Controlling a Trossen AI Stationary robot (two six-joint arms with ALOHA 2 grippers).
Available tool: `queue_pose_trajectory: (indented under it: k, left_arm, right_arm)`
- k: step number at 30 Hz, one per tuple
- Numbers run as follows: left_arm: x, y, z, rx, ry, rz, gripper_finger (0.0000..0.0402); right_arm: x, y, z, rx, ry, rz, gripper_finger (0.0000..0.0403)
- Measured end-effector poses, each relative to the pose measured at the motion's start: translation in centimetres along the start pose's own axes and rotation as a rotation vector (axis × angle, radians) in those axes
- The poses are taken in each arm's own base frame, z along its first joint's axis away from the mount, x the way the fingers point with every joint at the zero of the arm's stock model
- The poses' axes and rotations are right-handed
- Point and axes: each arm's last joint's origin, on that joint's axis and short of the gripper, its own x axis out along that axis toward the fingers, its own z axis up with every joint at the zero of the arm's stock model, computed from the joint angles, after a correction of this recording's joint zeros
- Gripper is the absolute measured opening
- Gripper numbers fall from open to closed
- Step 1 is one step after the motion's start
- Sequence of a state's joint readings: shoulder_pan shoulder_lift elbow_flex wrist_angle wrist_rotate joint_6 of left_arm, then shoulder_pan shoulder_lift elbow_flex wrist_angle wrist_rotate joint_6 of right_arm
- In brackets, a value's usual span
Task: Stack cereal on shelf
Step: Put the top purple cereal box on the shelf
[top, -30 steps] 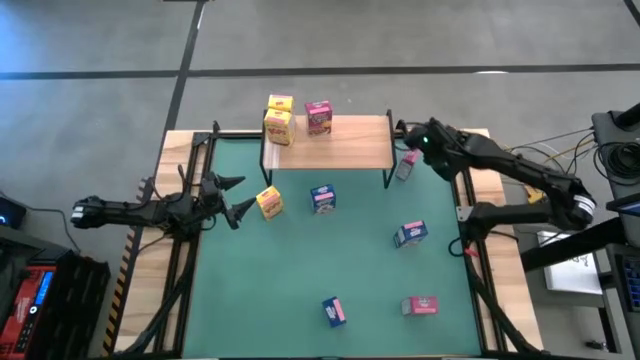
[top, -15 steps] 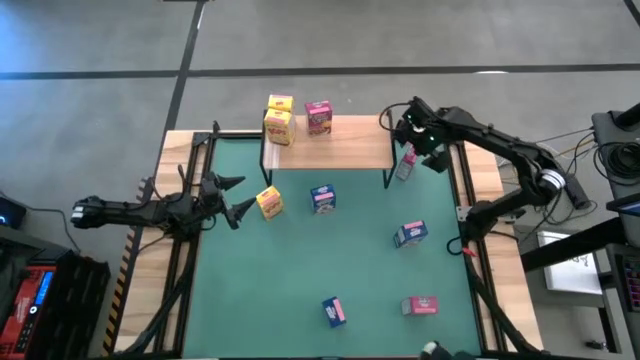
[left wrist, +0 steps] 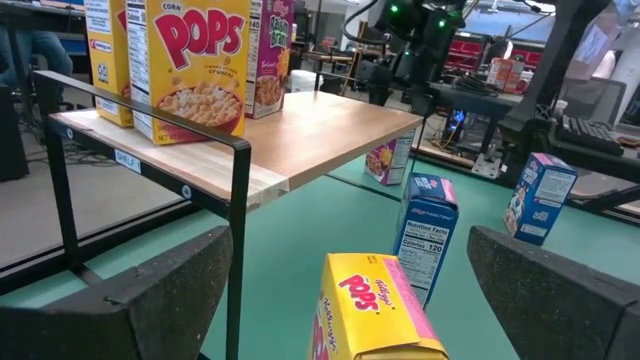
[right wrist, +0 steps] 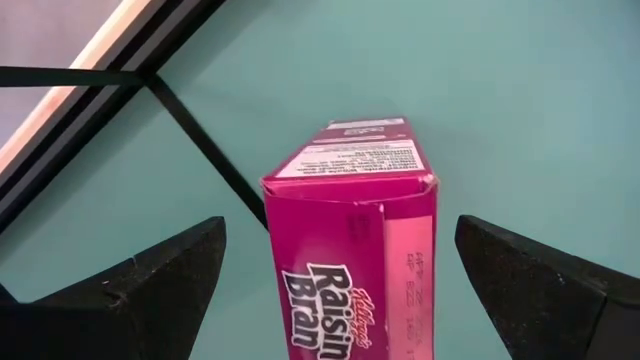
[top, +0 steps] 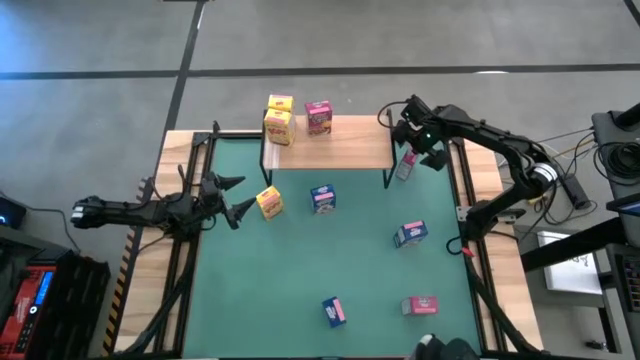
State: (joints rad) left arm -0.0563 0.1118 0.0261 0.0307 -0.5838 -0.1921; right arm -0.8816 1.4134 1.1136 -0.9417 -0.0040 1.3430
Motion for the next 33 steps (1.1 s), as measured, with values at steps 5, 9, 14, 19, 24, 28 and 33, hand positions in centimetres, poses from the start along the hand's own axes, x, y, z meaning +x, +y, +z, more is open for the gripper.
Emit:
queue_pose_trajectory:
  k: [5, 9, 14, 19, 24, 28, 33]
  left_arm:
    - [0.0, 0.0, 0.0, 0.0, 0.0, 0.0, 0.0387]
    - [0.0, 0.0, 0.0, 0.0, 0.0, 0.0, 0.0387]
    - [0.0, 0.0, 0.0, 0.0, 0.0, 0.0, 0.0387]
    - [0.0, 0.0, 0.0, 0.0, 0.0, 0.0, 0.0387]
    - [0.0, 0.0, 0.0, 0.001, 0.0, 0.0, 0.0387]
    - [0.0, 0.0, 0.0, 0.0, 0.0, 0.0, 0.0387]
    - [0.0, 0.0, 0.0, 0.0, 0.0, 0.0, 0.0387]
  right_arm:
    - [0.1, 0.0, 0.1, -0.008, -0.006, 0.008, 0.0372]
    - [0.1, 0.0, 0.2, -0.006, -0.017, 0.006, 0.0335]
    - [0.2, -0.1, 0.2, 0.0, -0.025, 0.001, 0.0277]
    - [0.2, -0.1, 0.2, -0.003, -0.027, -0.005, 0.0219]
    - [0.2, -0.3, 0.1, 0.01, -0.02, -0.016, 0.0168]
    - [-0.3, -0.7, 0.0, 0.037, -0.005, -0.033, 0.0143]
    - [-1.9, -1.7, -0.2, 0.042, -0.011, -0.024, 0.0136]
